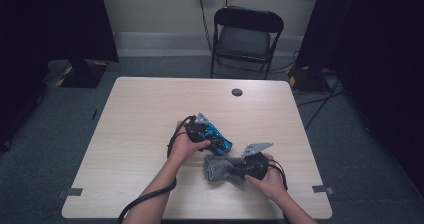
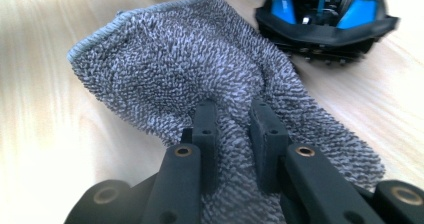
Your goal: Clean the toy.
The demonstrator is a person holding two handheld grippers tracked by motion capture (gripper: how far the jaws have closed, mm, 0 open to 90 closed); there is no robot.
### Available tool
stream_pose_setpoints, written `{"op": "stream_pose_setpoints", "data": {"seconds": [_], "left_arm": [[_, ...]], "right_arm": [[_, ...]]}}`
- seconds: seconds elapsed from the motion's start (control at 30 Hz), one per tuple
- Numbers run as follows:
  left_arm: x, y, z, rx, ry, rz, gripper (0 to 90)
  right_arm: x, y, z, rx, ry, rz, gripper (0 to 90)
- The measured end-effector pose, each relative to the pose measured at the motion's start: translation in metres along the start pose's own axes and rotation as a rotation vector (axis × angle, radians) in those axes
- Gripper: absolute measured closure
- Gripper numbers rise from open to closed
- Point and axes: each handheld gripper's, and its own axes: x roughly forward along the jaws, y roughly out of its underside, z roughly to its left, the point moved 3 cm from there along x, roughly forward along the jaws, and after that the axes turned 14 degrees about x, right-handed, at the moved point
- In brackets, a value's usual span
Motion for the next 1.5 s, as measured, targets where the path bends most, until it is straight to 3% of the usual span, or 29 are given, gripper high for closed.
{"op": "stream_pose_setpoints", "data": {"seconds": [1.03, 1.5], "left_arm": [[0.000, 0.000, 0.000, 0.001, -0.001, 0.001, 9.7], [0.000, 0.000, 0.000, 0.000, -0.002, 0.000, 9.7]], "right_arm": [[-0.014, 0.000, -0.032, 0.063, 0.052, -0.029, 75.6], [-0.024, -0.001, -0.051, 0.092, 0.097, -0.044, 75.6]]}}
